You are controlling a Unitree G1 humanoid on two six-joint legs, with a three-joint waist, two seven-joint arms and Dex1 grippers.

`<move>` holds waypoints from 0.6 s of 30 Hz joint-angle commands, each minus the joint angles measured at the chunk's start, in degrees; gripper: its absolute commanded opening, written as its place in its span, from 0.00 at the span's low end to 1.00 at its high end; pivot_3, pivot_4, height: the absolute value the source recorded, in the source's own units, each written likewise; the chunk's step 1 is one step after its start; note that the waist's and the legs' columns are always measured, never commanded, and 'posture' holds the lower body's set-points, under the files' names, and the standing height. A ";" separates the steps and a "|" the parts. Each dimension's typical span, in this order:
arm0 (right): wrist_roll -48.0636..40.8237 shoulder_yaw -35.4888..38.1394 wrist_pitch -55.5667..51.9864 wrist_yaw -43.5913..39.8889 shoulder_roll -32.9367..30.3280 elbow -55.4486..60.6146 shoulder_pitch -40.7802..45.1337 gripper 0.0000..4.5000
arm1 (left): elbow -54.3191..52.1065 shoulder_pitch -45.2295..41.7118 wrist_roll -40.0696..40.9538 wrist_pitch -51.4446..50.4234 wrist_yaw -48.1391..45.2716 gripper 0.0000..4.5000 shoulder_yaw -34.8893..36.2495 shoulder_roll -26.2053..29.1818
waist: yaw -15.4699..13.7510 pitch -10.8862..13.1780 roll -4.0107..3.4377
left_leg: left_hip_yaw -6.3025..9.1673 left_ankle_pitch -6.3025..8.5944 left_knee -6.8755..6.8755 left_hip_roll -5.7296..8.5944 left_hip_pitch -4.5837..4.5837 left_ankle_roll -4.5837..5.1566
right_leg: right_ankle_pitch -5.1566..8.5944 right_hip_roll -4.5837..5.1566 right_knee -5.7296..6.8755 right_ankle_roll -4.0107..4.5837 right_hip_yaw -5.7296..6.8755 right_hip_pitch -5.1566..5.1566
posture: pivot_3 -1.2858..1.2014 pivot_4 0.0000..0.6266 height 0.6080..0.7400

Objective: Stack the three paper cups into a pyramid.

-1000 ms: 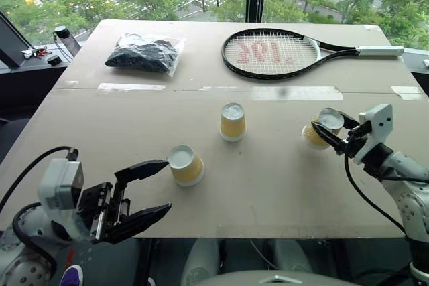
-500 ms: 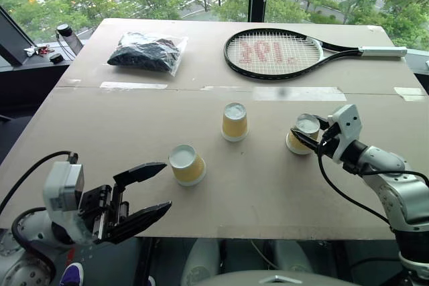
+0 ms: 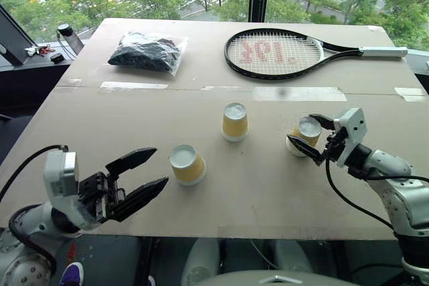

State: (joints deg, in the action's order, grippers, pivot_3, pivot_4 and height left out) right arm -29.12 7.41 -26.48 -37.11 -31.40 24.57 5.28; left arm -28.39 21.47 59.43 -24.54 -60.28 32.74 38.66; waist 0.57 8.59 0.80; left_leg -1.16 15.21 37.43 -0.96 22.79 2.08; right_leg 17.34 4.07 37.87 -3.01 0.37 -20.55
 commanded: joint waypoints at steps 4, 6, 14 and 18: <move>-5.35 4.37 0.03 -3.95 -4.26 9.89 -3.33 0.99 | 5.06 -3.98 1.59 -1.89 -1.29 1.00 2.05 2.49 | 0.03 0.01 -0.01 | 0.00 0.00 0.00 0.00 0.00 0.00 | 0.00 -0.02 0.00 0.00 0.02 -0.01 | 0.52 0.24 1.00; -5.87 4.35 -0.66 -3.32 -5.23 12.11 -2.74 0.99 | 6.61 -4.29 1.11 -1.87 -2.75 1.00 2.12 3.03 | 0.27 0.01 -0.01 | 0.00 0.00 -0.01 -0.01 -0.01 0.00 | 0.00 -0.02 0.01 0.00 0.02 -0.01 | 0.52 0.24 1.00; -5.46 -4.87 -9.42 3.44 -5.01 17.32 7.98 0.99 | 8.31 -1.18 -1.69 -0.55 -10.79 1.00 2.66 3.95 | 0.34 0.03 0.04 | -0.04 0.00 -0.02 -0.03 -0.02 -0.01 | 0.01 0.00 0.03 0.02 -0.05 -0.10 | 0.52 0.24 1.00; -3.58 -11.31 -11.13 2.73 -4.75 16.47 12.12 0.99 | 8.35 1.78 -3.16 0.40 -13.21 1.00 4.56 3.99 | 0.01 0.05 0.10 | 0.01 0.00 -0.02 -0.02 0.11 -0.02 | 0.01 0.15 -0.09 0.02 0.04 -0.16 | 0.52 0.24 1.00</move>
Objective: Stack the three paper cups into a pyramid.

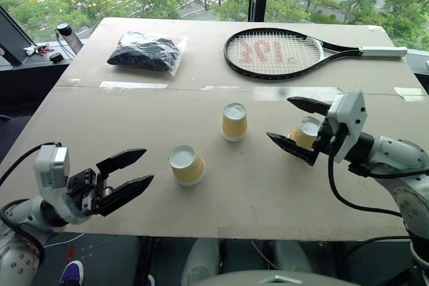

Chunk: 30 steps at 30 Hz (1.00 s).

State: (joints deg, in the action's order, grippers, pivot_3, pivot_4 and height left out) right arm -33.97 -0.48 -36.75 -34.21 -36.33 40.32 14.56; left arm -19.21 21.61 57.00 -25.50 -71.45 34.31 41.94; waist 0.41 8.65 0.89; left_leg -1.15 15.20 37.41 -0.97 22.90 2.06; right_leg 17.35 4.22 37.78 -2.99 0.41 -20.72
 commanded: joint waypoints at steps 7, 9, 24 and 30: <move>7.82 -13.14 2.64 -3.74 3.12 -7.42 8.87 0.99 | -2.32 4.04 -2.48 3.13 -0.28 1.00 4.21 -1.79 | 0.35 0.02 0.06 | 0.02 0.00 -0.01 -0.01 -0.03 0.00 | 0.00 0.07 0.02 0.02 0.03 -0.01 | 0.52 0.24 1.00; 11.98 -15.99 2.07 0.14 7.20 -13.28 13.44 0.99 | -2.85 4.24 -3.08 3.81 0.52 1.00 3.49 -2.95 | 0.59 0.01 0.06 | 0.01 0.00 -0.01 0.00 -0.02 0.00 | 0.00 0.10 0.00 0.02 0.02 -0.01 | 0.52 0.24 1.00; 15.75 -16.97 -8.83 6.28 20.84 -24.29 25.81 0.99 | -4.34 5.96 -3.96 5.90 1.41 1.00 3.10 -6.01 | 0.77 0.02 0.04 | 0.01 -0.02 -0.09 -0.01 0.09 -0.06 | -0.05 0.13 0.04 0.10 0.05 -0.21 | 0.52 0.24 1.00; 15.60 -16.77 -6.50 4.25 21.07 -22.07 23.99 0.99 | -3.85 5.01 -6.15 6.90 3.71 1.00 2.56 -5.83 | 0.85 0.03 0.03 | 0.01 -0.02 -0.11 0.00 0.09 -0.06 | -0.05 0.14 0.06 0.10 0.05 -0.23 | 0.52 0.24 1.00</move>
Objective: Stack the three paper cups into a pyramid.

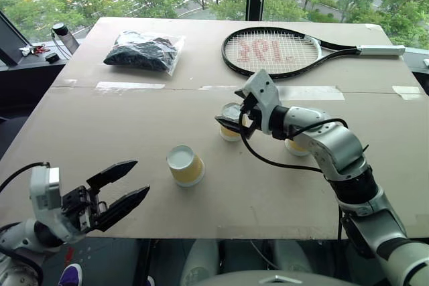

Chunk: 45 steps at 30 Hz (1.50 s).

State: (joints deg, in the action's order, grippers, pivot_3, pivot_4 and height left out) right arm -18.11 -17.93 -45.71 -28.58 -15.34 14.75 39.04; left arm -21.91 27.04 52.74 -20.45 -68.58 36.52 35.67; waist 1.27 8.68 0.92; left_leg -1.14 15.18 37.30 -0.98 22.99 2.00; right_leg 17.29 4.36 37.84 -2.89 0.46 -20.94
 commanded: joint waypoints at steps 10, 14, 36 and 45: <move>-18.34 11.31 14.25 -29.59 -14.91 17.30 -14.46 0.99 | 2.23 -9.77 -10.62 1.65 5.15 1.00 -9.41 2.95 | -0.43 0.01 0.02 | 0.01 0.01 -0.01 0.04 -0.01 0.04 | -0.01 0.05 -0.09 -0.03 0.04 0.10 | 0.52 0.24 1.00; -24.40 18.99 13.58 -35.54 -24.23 20.98 -21.50 0.99 | 6.01 -14.92 -12.87 2.10 4.42 1.00 -13.34 4.07 | -0.53 0.06 -0.04 | 0.04 0.01 -0.05 0.03 -0.04 0.04 | 0.00 0.05 -0.09 -0.01 0.07 0.17 | 0.52 0.24 1.00; -22.59 37.65 23.48 -29.70 -27.83 28.22 -52.26 0.99 | 15.31 -29.33 -16.42 3.85 -6.51 1.00 -24.19 7.55 | -0.89 0.08 0.00 | 0.04 0.01 0.03 0.03 -0.06 0.04 | -0.01 -0.05 -0.10 -0.05 0.09 0.29 | 0.52 0.24 1.00; -22.60 38.12 26.88 -31.09 -27.62 25.53 -54.28 0.99 | 12.77 -27.41 -12.51 0.65 -7.23 1.00 -21.87 8.11 | -0.85 0.09 0.02 | 0.03 0.01 0.07 0.02 -0.06 0.04 | -0.01 -0.17 -0.07 -0.07 0.08 0.30 | 0.52 0.24 1.00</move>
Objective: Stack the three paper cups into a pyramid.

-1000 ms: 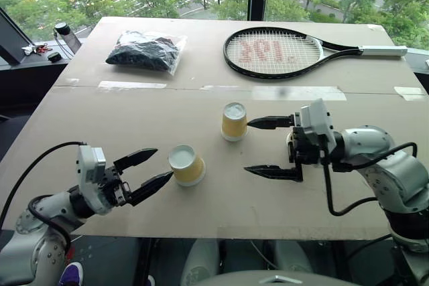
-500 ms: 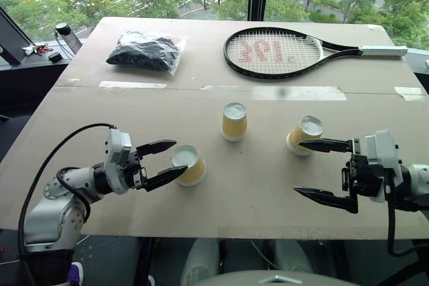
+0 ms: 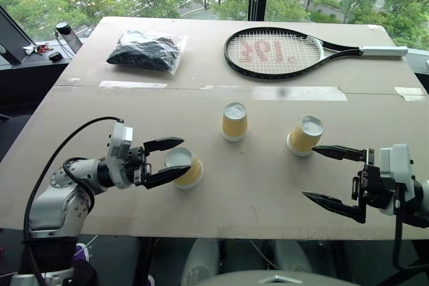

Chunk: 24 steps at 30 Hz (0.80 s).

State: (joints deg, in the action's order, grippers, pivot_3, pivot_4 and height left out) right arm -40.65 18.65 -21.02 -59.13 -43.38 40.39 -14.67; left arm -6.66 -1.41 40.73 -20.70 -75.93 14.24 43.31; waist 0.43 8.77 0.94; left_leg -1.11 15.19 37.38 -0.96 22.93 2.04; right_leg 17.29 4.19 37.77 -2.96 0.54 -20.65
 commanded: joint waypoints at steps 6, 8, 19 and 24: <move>0.51 -0.28 3.38 0.17 0.80 -1.19 1.03 0.99 | 1.23 0.96 -6.25 5.82 -0.05 1.00 -2.25 -0.11 | -0.02 0.00 0.00 | -0.01 0.00 0.05 0.00 -0.04 0.00 | 0.00 -0.07 0.09 0.00 -0.02 0.01 | 0.52 0.24 1.00; 0.36 0.01 3.37 0.10 0.63 -0.92 0.49 0.99 | 1.95 0.63 -6.86 6.57 0.69 1.00 -2.70 -1.17 | -0.03 0.00 0.00 | -0.01 0.00 0.04 -0.01 -0.06 0.00 | 0.00 -0.09 0.09 0.00 -0.02 0.01 | 0.52 0.24 1.00; -0.02 1.99 3.54 1.19 0.40 0.75 -2.90 1.00 | 6.85 -3.38 -8.41 13.00 -2.67 0.57 -4.24 -3.64 | -0.41 -0.01 0.02 | -0.02 0.00 0.07 -0.01 -0.05 0.00 | 0.00 -0.12 0.10 -0.01 0.00 0.03 | 0.52 0.24 1.00; 0.36 2.47 3.87 2.46 0.80 1.53 -4.21 1.00 | 1.31 -6.45 -7.65 9.35 0.34 0.57 -7.28 -5.79 | -0.85 0.00 0.03 | -0.01 0.00 0.10 0.00 -0.03 0.00 | 0.00 -0.16 0.11 -0.01 0.03 0.04 | 0.52 0.24 1.00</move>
State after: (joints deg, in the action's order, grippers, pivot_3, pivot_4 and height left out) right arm -40.08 19.21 -18.34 -57.11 -42.73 39.77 -18.73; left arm -1.78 -6.57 32.78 -11.05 -77.49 7.77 37.77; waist -0.42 8.77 0.96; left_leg -1.12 15.19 37.49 -0.96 22.90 2.05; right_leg 17.29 4.02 37.87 -2.98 0.57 -20.59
